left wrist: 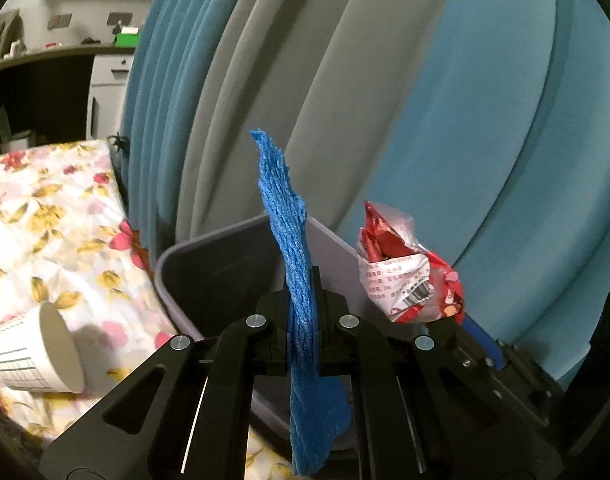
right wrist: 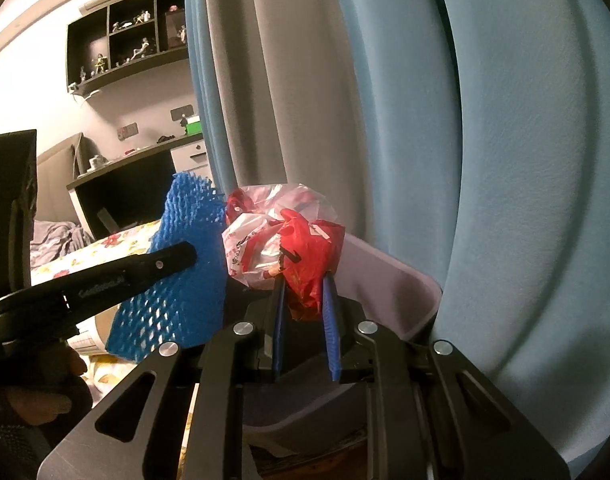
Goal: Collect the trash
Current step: 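Carry both items over the grey bin and open both grippers to drop them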
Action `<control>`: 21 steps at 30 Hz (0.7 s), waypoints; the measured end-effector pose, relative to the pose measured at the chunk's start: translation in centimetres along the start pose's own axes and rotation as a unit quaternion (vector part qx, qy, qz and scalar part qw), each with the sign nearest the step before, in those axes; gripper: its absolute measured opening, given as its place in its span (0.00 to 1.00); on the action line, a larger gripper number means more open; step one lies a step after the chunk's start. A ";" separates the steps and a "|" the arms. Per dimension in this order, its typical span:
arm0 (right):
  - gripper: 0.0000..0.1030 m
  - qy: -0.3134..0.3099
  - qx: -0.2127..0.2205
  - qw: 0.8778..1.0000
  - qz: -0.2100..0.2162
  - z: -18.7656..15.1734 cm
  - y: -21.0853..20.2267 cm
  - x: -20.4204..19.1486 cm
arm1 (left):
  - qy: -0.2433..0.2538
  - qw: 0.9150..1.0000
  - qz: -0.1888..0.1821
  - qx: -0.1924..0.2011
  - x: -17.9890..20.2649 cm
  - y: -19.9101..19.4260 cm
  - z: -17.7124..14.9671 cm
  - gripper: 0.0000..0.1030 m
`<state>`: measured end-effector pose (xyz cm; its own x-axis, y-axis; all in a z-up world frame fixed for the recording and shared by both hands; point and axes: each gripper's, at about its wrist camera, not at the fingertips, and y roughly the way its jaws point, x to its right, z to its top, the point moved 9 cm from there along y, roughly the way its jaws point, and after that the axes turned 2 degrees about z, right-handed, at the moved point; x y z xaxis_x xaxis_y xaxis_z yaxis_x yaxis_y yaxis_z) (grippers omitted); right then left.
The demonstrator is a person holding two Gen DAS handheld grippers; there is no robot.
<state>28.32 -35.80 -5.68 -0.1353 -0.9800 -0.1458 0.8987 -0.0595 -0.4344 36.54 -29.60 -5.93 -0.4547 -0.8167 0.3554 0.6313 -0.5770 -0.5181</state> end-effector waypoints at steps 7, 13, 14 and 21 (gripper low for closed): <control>0.18 0.003 -0.011 1.000 -0.001 0.1 1.3 0.0 | -0.004 1.000 -0.016 -0.023 0.6 1.9 -0.3 0.25; 0.25 0.007 -0.018 1.000 0.001 0.1 1.9 0.4 | -0.029 1.000 0.000 0.006 -1.0 1.0 0.3 0.78; 0.28 0.008 -0.018 1.000 0.001 0.0 1.9 0.5 | -0.032 0.999 0.003 0.007 -1.3 0.8 0.3 0.80; 0.38 0.010 -0.016 1.000 -0.004 0.1 1.5 1.0 | -0.034 0.997 0.056 0.039 -3.3 -2.4 0.6 0.86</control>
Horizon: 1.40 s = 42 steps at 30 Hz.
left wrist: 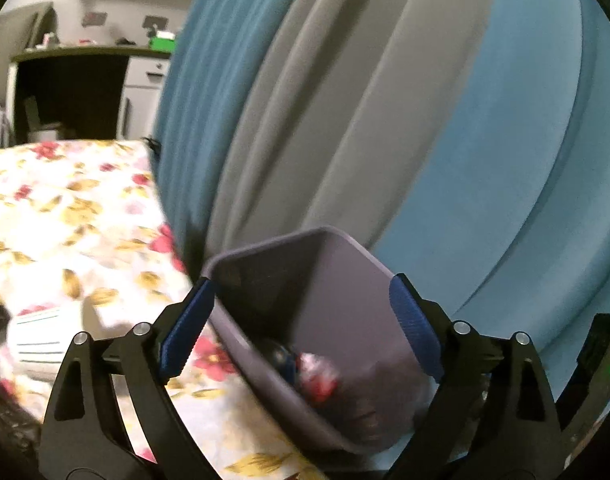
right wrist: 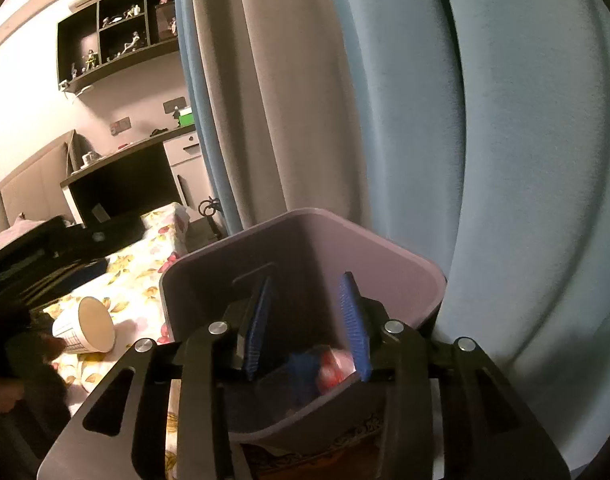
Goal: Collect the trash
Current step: 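Carry both items over the grey bin and open both grippers to drop them, then move both grippers back toward the trash pile on the bed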
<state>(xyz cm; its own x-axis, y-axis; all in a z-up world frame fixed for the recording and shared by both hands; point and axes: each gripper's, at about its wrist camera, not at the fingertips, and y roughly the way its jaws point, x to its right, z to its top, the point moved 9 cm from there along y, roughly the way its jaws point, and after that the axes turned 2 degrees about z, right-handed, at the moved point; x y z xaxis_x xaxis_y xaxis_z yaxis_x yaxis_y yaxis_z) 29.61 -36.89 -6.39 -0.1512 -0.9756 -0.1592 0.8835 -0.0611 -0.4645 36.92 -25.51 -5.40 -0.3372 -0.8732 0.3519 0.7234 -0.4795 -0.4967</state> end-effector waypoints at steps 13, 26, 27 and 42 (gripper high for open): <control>0.72 -0.012 0.024 1.000 -0.003 -0.9 -3.6 -1.3 | 0.020 0.993 0.097 0.061 -3.5 -11.1 -0.4 0.90; 0.83 -0.040 0.045 0.997 0.050 -3.2 -8.9 -7.9 | -0.002 0.974 0.207 0.091 -11.2 -23.9 -4.2 0.90; 0.83 -0.044 0.044 0.996 0.056 -3.5 -9.3 -8.6 | -0.008 0.970 0.223 0.094 -12.5 -25.1 -4.9 0.90; 0.84 -0.115 -0.004 0.981 0.154 -10.4 -11.7 -20.1 | -0.086 0.936 0.337 0.054 -25.0 -32.1 -13.2 0.90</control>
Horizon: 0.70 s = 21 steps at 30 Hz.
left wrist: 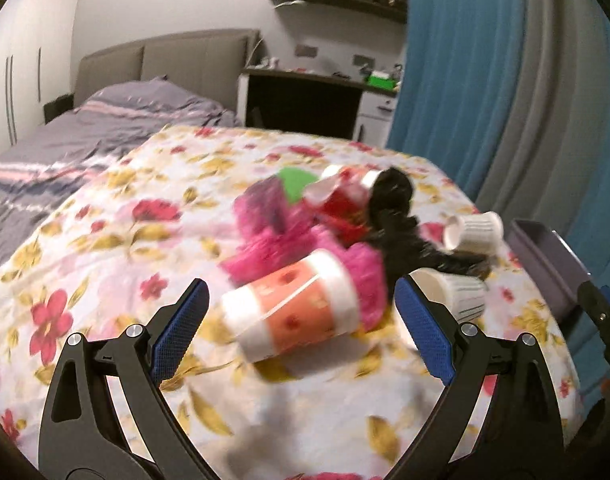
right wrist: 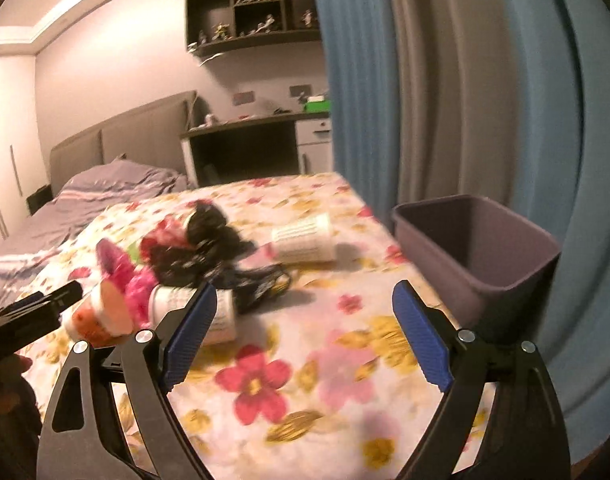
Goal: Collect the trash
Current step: 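Move both grippers back toward the trash pile on the bed, then grasp the orange paper cup with the left gripper while the right gripper grasps the pink bag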
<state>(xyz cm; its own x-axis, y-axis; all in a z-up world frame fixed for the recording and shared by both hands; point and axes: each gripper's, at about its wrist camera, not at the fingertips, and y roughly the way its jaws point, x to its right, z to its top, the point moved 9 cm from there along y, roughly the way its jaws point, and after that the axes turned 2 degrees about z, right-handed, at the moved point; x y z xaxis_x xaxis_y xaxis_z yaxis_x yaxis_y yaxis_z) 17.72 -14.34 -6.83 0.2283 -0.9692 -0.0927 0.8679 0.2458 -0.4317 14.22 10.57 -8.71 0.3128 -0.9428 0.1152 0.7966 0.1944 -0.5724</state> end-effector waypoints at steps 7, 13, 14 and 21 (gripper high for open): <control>0.84 -0.009 -0.014 1.000 0.016 -1.3 0.8 -2.2 | -0.023 0.999 0.001 -0.029 -0.5 2.0 -0.7 0.90; 0.84 -0.009 -0.020 0.999 0.023 -1.7 1.3 -2.5 | -0.033 0.998 0.011 -0.056 -0.2 4.1 -1.3 0.90; 0.84 -0.009 -0.021 0.999 0.024 -1.7 1.4 -2.5 | -0.034 0.998 0.010 -0.059 -0.2 4.3 -1.4 0.90; 0.84 -0.009 -0.025 0.999 0.028 -1.8 1.9 -2.7 | -0.048 0.996 -0.008 -0.078 -0.1 5.5 -1.8 0.87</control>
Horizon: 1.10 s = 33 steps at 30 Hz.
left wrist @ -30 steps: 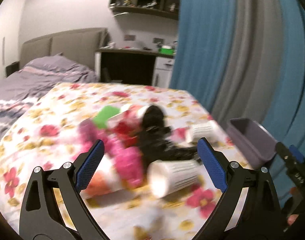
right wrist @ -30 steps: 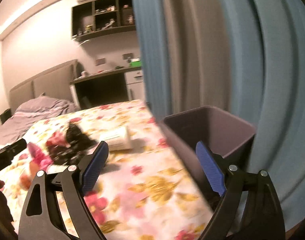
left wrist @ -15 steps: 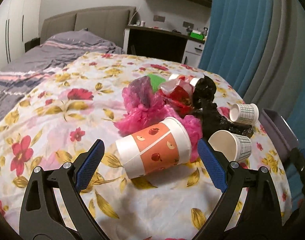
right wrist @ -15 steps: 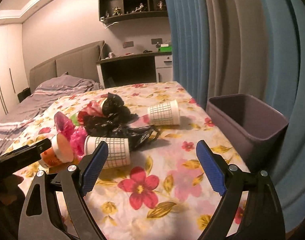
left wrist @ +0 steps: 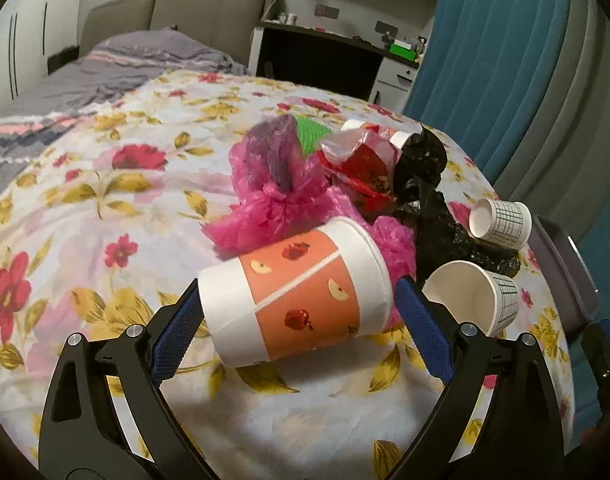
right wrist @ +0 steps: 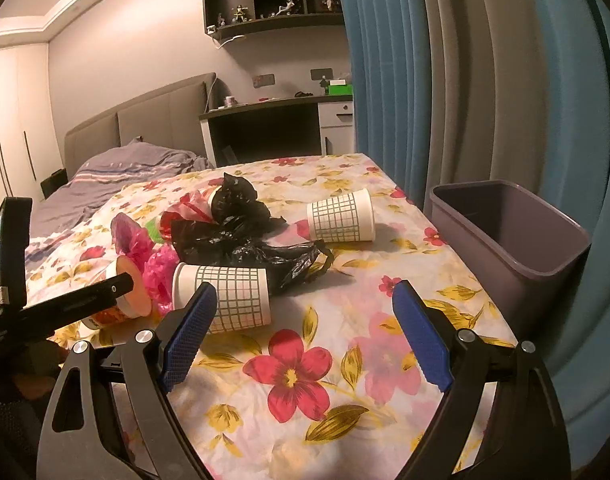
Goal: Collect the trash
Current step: 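Grasp the orange paper cup with the left gripper while the right gripper grasps the pink bag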
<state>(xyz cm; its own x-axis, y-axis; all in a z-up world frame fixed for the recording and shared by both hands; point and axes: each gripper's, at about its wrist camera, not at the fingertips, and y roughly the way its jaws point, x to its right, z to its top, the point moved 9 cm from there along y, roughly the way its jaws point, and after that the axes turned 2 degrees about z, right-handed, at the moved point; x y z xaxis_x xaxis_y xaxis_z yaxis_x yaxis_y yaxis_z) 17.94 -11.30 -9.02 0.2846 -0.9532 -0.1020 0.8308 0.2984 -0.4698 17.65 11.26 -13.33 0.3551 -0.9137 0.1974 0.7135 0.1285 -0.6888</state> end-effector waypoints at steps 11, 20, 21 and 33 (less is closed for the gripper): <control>0.84 -0.010 -0.007 1.000 0.009 0.2 0.7 -1.2 | -0.020 0.999 -0.041 0.019 -1.1 -1.3 0.0 0.82; 0.84 -0.048 0.004 0.997 0.056 2.1 1.3 -7.1 | -0.022 0.998 -0.003 0.053 -4.8 -3.9 1.2 0.82; 0.84 -0.055 0.003 0.996 0.069 2.3 1.6 -8.4 | -0.024 0.998 0.001 0.055 -5.3 -4.1 1.4 0.82; 0.76 -0.120 -0.046 0.987 0.097 1.1 6.3 -16.0 | -0.054 0.995 0.021 0.078 -10.8 -6.0 2.3 0.82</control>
<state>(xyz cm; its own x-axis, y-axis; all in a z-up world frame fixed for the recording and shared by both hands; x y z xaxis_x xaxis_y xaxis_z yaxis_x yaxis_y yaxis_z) 19.13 5.87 -9.36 0.5480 -0.8364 0.0072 0.7058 0.4578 -0.5406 10.94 21.25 -9.75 0.4437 -0.8602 0.2513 0.7788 0.2314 -0.5830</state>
